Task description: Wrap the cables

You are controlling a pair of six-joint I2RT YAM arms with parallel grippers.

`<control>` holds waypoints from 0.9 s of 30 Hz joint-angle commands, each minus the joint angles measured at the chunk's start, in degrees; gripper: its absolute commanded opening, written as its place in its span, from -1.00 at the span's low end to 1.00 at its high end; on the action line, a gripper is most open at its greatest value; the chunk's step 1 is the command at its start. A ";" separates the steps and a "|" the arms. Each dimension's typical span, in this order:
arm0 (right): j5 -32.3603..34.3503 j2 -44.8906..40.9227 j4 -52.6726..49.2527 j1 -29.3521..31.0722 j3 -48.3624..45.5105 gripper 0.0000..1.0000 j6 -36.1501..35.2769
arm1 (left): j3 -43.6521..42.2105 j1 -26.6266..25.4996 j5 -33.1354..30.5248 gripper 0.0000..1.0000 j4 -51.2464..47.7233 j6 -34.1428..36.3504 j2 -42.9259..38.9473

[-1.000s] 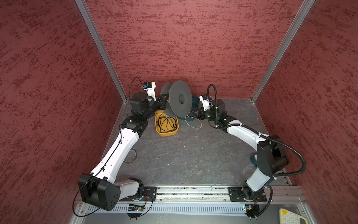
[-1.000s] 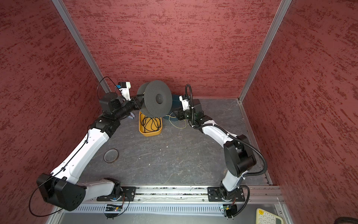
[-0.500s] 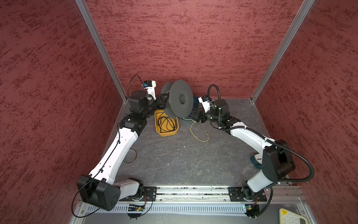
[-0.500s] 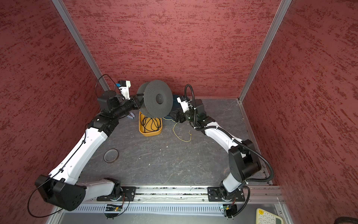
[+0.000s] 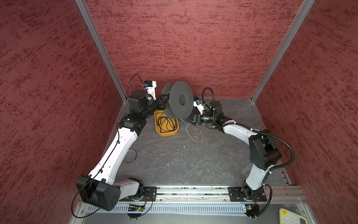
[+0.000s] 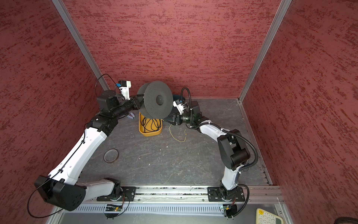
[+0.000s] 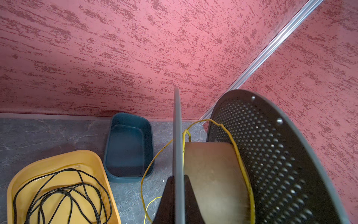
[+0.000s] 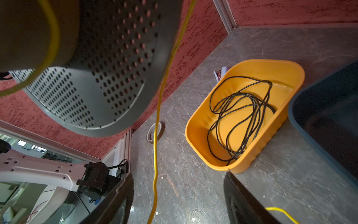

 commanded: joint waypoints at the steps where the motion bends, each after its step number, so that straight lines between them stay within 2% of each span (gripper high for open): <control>1: -2.93 1.02 3.28 -0.10 2.43 0.48 3.44 | 0.95 0.05 2.30 -1.00 7.71 0.80 -0.23; 4: -1.48 2.05 1.06 -0.25 3.42 0.47 4.75 | 0.85 0.37 2.37 -1.00 9.76 0.72 1.11; 15: -8.10 8.33 4.91 -0.64 8.64 0.40 13.59 | 1.09 0.65 6.97 -1.00 14.29 0.01 3.93; 21: -8.82 10.14 7.71 -1.04 9.98 0.12 16.98 | 1.07 0.75 6.89 -1.00 13.83 0.36 3.56; 27: -8.76 10.59 8.96 -1.13 9.70 -0.30 18.18 | 1.40 1.06 6.63 -1.00 13.04 0.28 3.49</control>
